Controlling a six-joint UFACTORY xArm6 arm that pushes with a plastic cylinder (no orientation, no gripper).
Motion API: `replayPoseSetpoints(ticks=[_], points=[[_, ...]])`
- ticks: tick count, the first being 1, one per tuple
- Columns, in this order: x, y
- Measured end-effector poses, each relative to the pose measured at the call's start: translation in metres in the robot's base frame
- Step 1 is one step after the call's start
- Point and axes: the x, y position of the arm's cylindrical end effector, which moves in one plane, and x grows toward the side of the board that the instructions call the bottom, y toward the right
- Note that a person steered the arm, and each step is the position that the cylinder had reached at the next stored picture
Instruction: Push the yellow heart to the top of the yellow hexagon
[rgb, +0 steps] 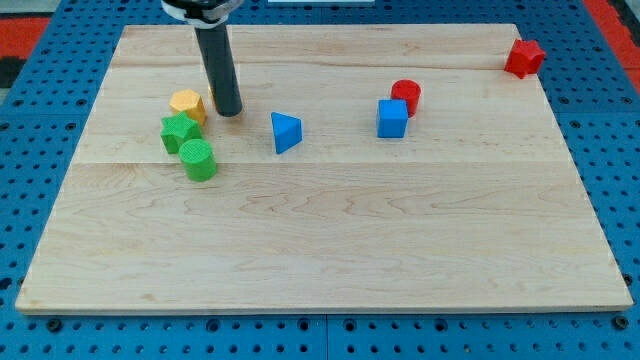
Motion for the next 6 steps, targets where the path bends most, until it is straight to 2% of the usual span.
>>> replayPoseSetpoints(ticks=[1,2,3,4,6], points=[[-0.013,0.001],[-0.009,0.013],[-0.013,0.045],[-0.036,0.047],[-0.049,0.025]])
